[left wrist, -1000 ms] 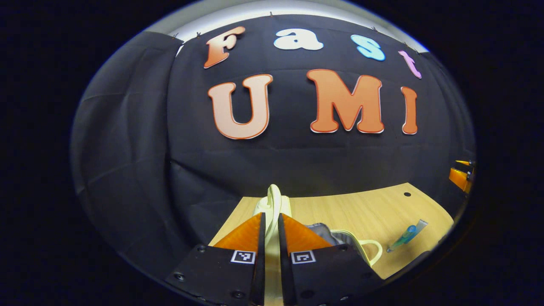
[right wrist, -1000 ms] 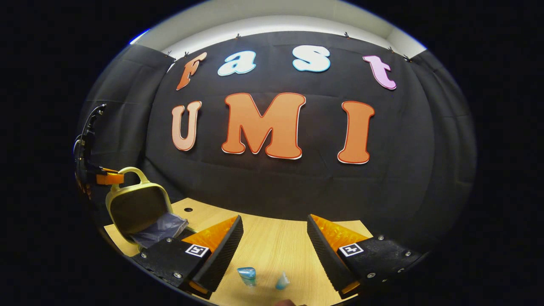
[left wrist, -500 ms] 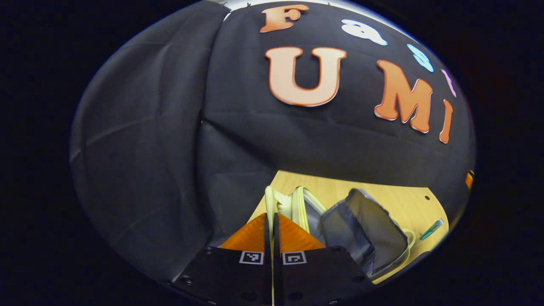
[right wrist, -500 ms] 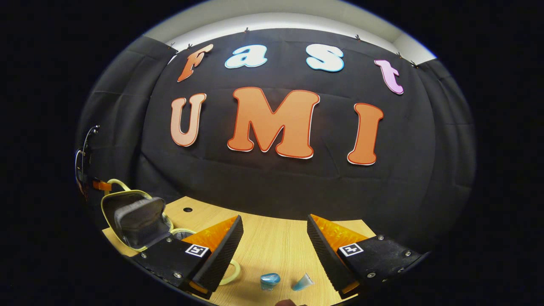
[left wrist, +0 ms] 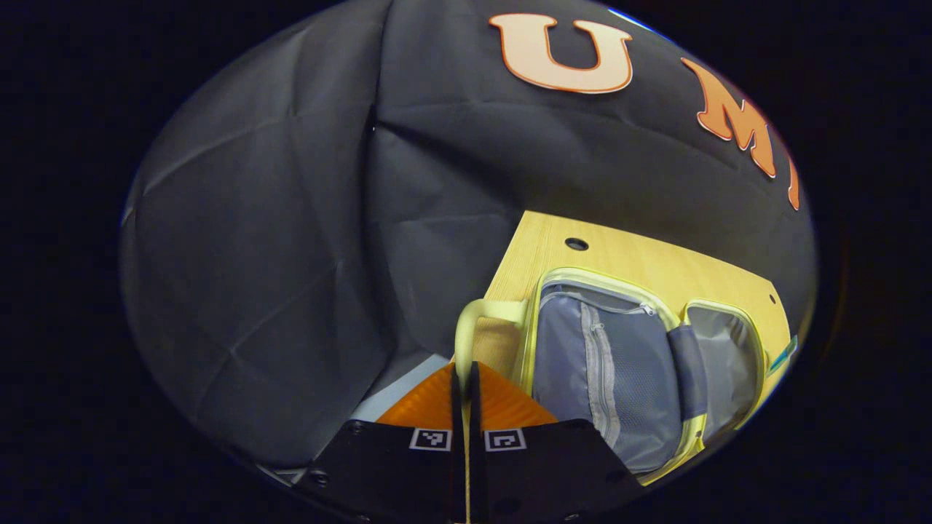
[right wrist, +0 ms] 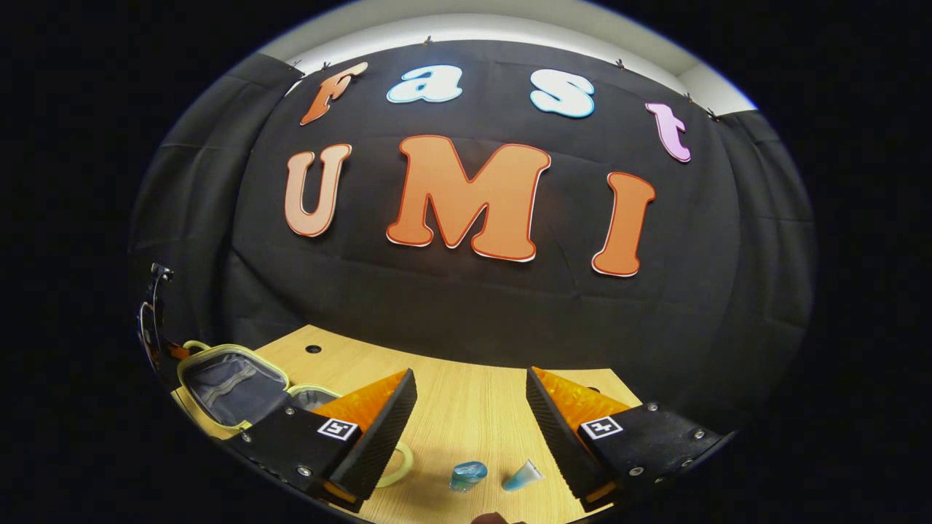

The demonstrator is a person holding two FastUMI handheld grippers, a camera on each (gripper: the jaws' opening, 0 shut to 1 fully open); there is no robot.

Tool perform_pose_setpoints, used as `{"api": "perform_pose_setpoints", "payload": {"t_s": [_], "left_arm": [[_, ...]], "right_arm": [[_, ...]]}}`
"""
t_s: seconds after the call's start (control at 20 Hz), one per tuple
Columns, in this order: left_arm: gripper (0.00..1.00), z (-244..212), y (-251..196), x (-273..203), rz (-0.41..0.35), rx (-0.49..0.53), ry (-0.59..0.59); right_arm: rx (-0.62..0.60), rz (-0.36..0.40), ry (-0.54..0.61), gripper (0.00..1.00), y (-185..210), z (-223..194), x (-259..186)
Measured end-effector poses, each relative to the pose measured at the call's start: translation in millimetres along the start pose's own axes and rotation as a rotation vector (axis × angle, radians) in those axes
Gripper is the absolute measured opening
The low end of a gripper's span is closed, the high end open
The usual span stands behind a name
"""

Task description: First open the suitcase, pack the skin care products into it, and then close the suitcase.

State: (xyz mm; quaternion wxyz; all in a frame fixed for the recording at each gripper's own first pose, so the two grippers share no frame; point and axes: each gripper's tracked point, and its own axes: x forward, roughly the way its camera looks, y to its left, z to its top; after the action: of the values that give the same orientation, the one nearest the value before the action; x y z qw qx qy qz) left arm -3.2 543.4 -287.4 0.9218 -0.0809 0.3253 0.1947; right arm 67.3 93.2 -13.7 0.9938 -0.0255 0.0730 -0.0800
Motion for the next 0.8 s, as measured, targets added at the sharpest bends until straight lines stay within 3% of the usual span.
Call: {"api": "perform_pose_setpoints", "payload": {"t_s": [0.25, 0.5, 0.55, 0.65, 0.8], "left_arm": [[0.12, -20.9, 7.3, 15.6, 0.044, -0.018, 0.065], [0.19, 14.9, 5.2, -0.4, 0.116, 0.048, -0.052], [0.26, 22.3, -6.0, -7.9, 0.115, 0.066, -0.085], [0.51, 41.5, -33.7, -25.6, 0.082, 0.089, -0.164], [0.64, 63.0, -74.2, -66.6, -0.009, 0.072, -0.225]], "right_arm": [[0.004, -0.032, 0.010, 0.95, -8.3, -5.5, -6.0], [0.025, -0.048, 0.053, 0.95, -25.2, -31.4, -14.0], [0.030, -0.049, 0.054, 0.95, -29.4, -34.1, -15.2], [0.046, -0.038, 0.055, 0.95, -36.7, -39.6, -16.8], [0.078, -0.008, 0.083, 0.95, -50.1, -52.0, -15.4]]}}
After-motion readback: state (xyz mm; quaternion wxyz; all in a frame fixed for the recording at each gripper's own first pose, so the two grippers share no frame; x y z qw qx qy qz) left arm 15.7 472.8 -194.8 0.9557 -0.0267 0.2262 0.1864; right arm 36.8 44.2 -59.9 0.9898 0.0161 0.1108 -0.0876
